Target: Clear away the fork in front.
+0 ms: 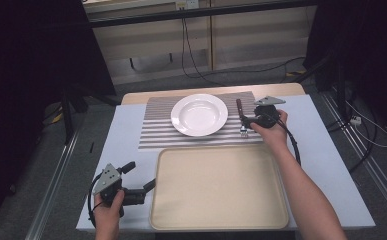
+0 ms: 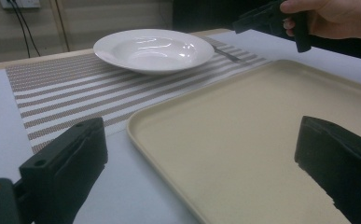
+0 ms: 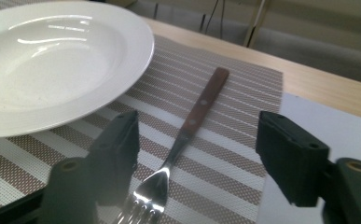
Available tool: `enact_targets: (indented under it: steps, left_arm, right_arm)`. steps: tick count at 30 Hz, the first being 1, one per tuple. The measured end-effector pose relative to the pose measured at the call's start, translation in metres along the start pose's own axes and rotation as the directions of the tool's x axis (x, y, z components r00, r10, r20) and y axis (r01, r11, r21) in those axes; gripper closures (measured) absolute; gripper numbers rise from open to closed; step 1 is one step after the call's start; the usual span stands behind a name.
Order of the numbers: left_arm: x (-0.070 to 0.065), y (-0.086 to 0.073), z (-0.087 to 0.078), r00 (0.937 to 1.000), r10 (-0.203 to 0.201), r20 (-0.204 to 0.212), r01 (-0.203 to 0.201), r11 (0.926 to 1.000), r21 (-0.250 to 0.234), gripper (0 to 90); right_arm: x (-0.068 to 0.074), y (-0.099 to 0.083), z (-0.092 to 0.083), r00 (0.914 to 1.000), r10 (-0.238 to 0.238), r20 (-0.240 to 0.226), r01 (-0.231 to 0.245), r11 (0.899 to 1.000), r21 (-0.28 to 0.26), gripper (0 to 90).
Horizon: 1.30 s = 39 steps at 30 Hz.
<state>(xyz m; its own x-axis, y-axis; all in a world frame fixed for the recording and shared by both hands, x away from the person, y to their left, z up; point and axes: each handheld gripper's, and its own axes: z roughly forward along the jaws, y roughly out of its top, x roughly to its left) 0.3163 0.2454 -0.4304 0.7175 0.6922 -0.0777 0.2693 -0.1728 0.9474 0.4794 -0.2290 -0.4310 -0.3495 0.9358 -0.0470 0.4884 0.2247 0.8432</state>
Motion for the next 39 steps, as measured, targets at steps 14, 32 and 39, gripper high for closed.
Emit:
enact_targets:
  steps: [14,32,39]
  left_arm:
    - [0.000,-0.001,0.002,1.0000,0.002,-0.001,-0.002,0.9999,0.013,2.6]
    - [0.002,-0.001,0.001,1.0000,0.004,-0.004,-0.004,0.9999,0.016,2.6]
    - [0.006,-0.002,0.003,0.9999,-0.011,-0.002,0.011,0.9999,0.010,2.6]
  right_arm:
    - [-0.007,0.009,0.052,0.9996,-0.029,0.008,0.027,0.990,0.139,55.1]
    - [-0.008,0.012,0.074,0.9969,0.077,-0.019,-0.071,0.971,0.226,78.1]
    - [-0.015,0.009,0.059,0.9969,0.057,-0.054,-0.039,0.957,0.286,78.3]
